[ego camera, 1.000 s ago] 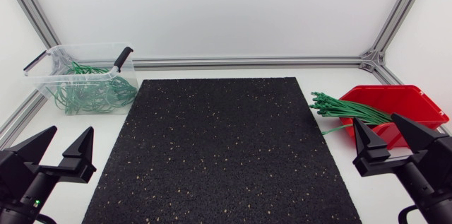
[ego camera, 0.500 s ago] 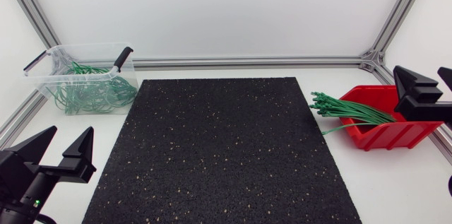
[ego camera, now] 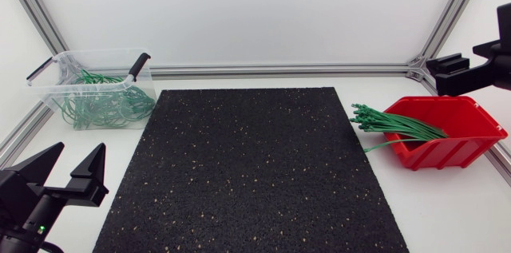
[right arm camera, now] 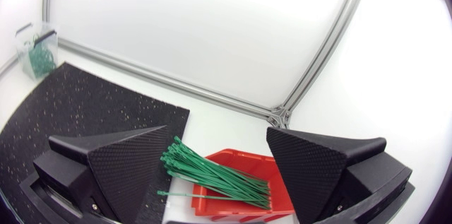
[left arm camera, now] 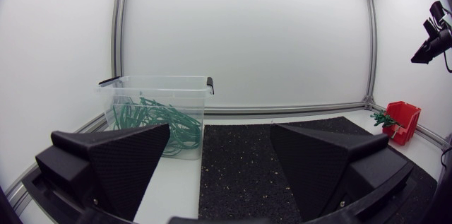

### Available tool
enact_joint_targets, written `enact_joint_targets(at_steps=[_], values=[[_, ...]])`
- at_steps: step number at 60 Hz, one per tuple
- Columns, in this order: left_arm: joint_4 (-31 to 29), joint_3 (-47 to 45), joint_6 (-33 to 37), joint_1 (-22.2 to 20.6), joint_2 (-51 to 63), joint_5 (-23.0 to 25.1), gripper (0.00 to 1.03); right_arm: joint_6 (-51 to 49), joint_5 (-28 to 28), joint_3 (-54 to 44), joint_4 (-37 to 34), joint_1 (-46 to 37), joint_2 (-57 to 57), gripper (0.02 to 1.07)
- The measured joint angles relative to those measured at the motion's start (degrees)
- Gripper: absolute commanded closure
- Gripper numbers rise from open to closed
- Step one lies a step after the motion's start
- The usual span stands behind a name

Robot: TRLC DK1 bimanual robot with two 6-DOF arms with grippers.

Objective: Take a green cable tie from the red box, thread the tail through the head to close it, then place it in the transparent bin on the left.

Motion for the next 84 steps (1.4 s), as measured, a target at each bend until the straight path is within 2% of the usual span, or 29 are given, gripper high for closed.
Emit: enact_joint_targets(at_steps=[7, 20, 28, 34, 41, 52, 61, 69, 74, 76, 77, 79, 84], values=[[0.0, 0.0, 0.0, 0.0, 0.0, 0.0, 0.04, -9.79, -1.49, 4.22, -5.68, -0.04, 5.62, 0.11], [0.0, 0.0, 0.0, 0.0, 0.0, 0.0, 0.04, -26.49, -9.35, 12.98, -22.16, -2.03, 15.78, 0.12], [0.0, 0.0, 0.02, 0.0, 0.0, 0.0, 0.04, -35.12, -11.41, 18.64, -31.21, -3.41, 21.88, 0.12], [-0.02, 0.0, 0.0, 0.0, 0.0, 0.0, 0.04, -42.45, -11.69, 21.33, -34.93, -4.48, 25.59, 0.12], [-0.02, 0.0, 0.0, 0.0, 0.0, 0.0, 0.04, -51.36, -10.71, 21.49, -36.85, -4.92, 27.26, 0.12], [-0.04, 0.0, 0.02, 0.0, 0.0, 0.0, 0.04, -62.66, -10.49, 21.49, -37.46, -4.92, 27.54, 0.22], [-0.04, 0.0, 0.0, 0.0, 0.0, 0.0, 0.04, -68.78, -10.82, 21.44, -37.46, -5.18, 28.96, 0.22], [-0.04, 0.0, 0.02, 0.0, 0.0, 0.0, 0.04, -73.02, -10.56, 17.77, -33.05, -6.38, 30.21, 0.22], [-0.04, 0.0, 0.0, 0.0, 0.0, 0.0, 0.04, -74.44, -9.81, 15.3, -31.47, -6.43, 30.75, 0.33], [-0.04, 0.0, 0.0, 0.0, 0.0, 0.0, 0.04, -75.12, -9.62, 14.29, -30.84, -6.43, 30.93, 0.4], [-0.04, 0.0, 0.0, 0.0, 0.0, 0.0, 0.04, -75.41, -9.62, 13.79, -30.53, -6.43, 30.95, 0.47], [-0.04, 0.0, 0.0, 0.0, 0.0, 0.0, 0.04, -75.97, -9.6, 12.52, -29.73, -6.43, 30.95, 0.52], [-0.07, 0.0, 0.0, 0.0, 0.0, 0.0, 0.04, -76.98, -9.4, 10.51, -27.82, -6.43, 30.95, 0.53]])
